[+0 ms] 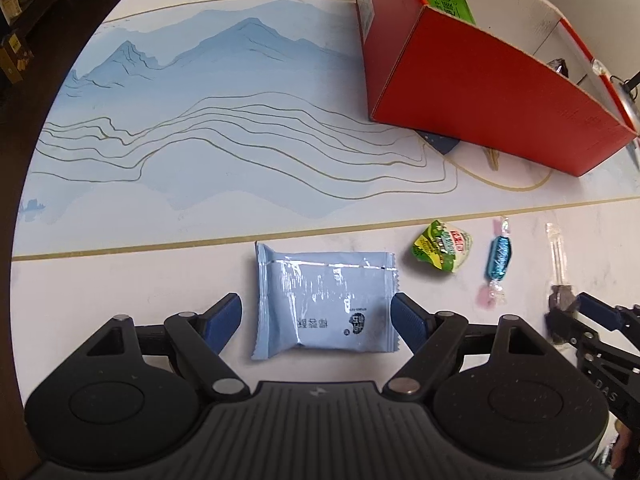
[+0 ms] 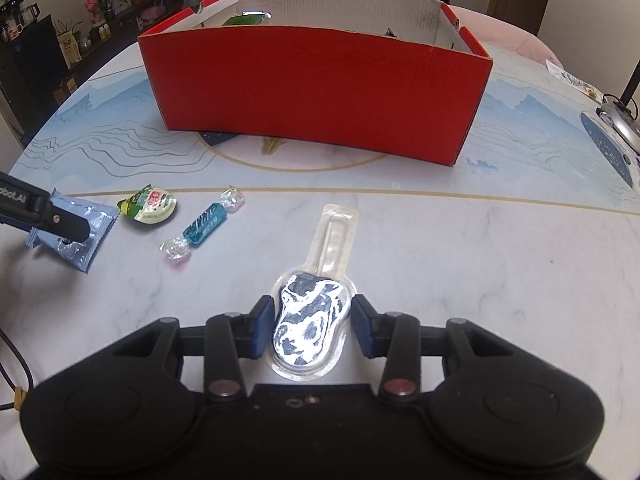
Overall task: Organize snacks
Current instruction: 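Lower the left tool over the blue pack while the right tool grasps the clear cookie pack, then close the left tool on the blue pack and lift it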
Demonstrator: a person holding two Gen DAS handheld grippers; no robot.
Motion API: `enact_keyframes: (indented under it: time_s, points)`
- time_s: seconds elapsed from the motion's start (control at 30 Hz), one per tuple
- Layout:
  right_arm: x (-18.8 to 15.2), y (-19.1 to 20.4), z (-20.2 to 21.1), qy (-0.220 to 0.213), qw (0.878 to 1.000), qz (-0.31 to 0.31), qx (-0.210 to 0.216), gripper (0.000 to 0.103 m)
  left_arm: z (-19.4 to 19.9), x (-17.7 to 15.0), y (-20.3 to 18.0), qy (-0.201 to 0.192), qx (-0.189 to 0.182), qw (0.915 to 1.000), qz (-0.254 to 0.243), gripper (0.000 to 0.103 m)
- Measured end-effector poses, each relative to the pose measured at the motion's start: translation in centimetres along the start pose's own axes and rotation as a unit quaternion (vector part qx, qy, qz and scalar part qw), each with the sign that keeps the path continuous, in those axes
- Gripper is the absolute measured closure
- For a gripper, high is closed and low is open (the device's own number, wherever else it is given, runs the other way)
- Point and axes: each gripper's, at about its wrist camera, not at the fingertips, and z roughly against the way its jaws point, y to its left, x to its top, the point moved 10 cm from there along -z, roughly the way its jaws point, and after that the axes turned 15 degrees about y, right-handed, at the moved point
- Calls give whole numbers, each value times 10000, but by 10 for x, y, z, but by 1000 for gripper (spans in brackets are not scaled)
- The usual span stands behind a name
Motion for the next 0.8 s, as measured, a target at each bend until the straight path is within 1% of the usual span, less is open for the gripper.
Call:
enact_keyframes:
  time_s: [0.1,0.13,0.17,0.23,0.37,0.43,0.67,0.7,0.73,0.8]
  points:
    - [-1,1,1,-15,10000,24,2,63,-1,0,-1,-3,82,10000,3,23]
    - [-1,2,1,-21,10000,38,-1,63,-1,0,-2,-6,140,9999,-17,25]
    - [-2,2,1,-23,10000,50,0,63,0,0,-3,-31,226,9997,-64,28]
    - [-2,3,2,-28,10000,73,11,63,1,0,-6,-63,342,9992,-174,44]
    - [-3,3,2,-33,9999,92,32,63,3,-3,-8,-86,371,9991,-181,50]
    - [-4,3,2,-31,9999,94,58,63,5,-4,-7,-132,336,9993,-135,53]
    - [-4,1,8,-70,9997,-31,236,63,13,-7,-1,-253,100,9994,205,59]
    - [-4,0,10,-88,9996,-45,250,63,16,-8,0,-283,22,9993,258,67]
    - [-4,0,11,-101,9996,-54,261,63,20,-8,0,-335,-61,9990,291,73]
    - [-4,-1,14,-125,9994,-85,297,63,26,-8,0,-387,-148,9986,330,76]
